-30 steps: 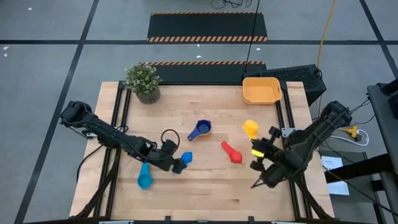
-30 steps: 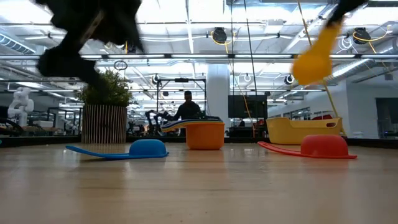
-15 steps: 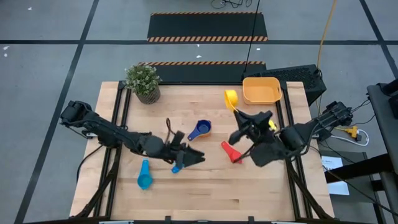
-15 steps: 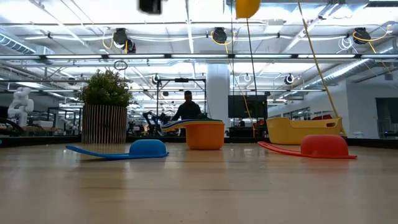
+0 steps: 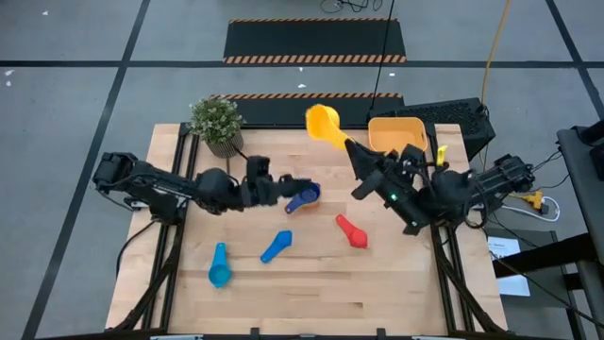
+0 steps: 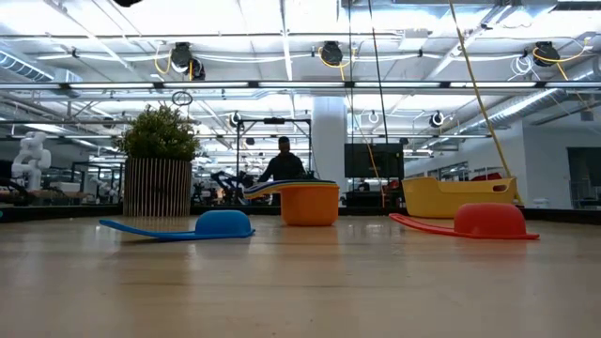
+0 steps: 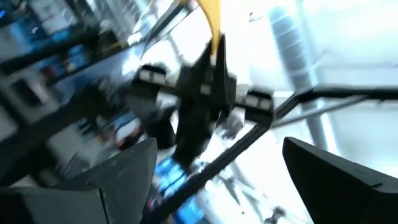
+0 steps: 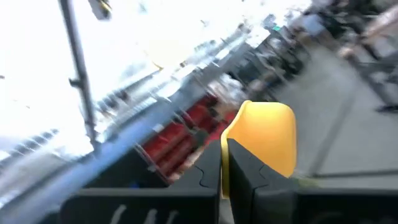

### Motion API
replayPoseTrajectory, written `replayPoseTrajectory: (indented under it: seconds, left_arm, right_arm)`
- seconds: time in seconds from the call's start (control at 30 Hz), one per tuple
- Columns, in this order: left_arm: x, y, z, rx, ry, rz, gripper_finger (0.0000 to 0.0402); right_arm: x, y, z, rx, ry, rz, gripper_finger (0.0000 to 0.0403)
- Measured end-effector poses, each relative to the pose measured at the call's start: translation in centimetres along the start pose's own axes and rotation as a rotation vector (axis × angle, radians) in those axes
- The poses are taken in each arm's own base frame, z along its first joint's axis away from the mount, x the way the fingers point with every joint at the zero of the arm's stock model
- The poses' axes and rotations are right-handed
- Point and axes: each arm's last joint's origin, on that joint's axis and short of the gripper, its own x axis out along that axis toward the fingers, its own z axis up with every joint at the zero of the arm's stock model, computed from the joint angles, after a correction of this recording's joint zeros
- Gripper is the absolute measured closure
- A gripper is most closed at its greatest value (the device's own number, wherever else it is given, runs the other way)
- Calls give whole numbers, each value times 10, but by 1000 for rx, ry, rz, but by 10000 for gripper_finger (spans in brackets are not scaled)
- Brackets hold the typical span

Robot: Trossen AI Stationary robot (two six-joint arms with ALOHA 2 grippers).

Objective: Nest measuring cups in basket
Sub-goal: Stack the yellow measuring cup on top of the dark blue measuring cup

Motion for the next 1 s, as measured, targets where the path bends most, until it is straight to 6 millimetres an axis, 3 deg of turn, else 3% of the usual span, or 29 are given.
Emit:
replayPoseTrajectory:
  seconds: [0.17, 0.47, 0.77, 1.0]
  left_arm:
    - [0, -4, 13, 51, -113, -54, 53]
    - [-1, -8, 20, 191, -243, -39, 53]
    - [-2, -5, 24, 298, -322, 42, 53]
    - [-1, 2, 32, 344, -308, 55, 53]
  right_arm:
    - [19, 0, -10, 31, -103, 102, 403]
    - [46, -7, -57, 75, -71, 209, 403]
    - [51, -10, -68, -94, -60, 215, 403]
    - [65, -22, -65, -91, -17, 161, 403]
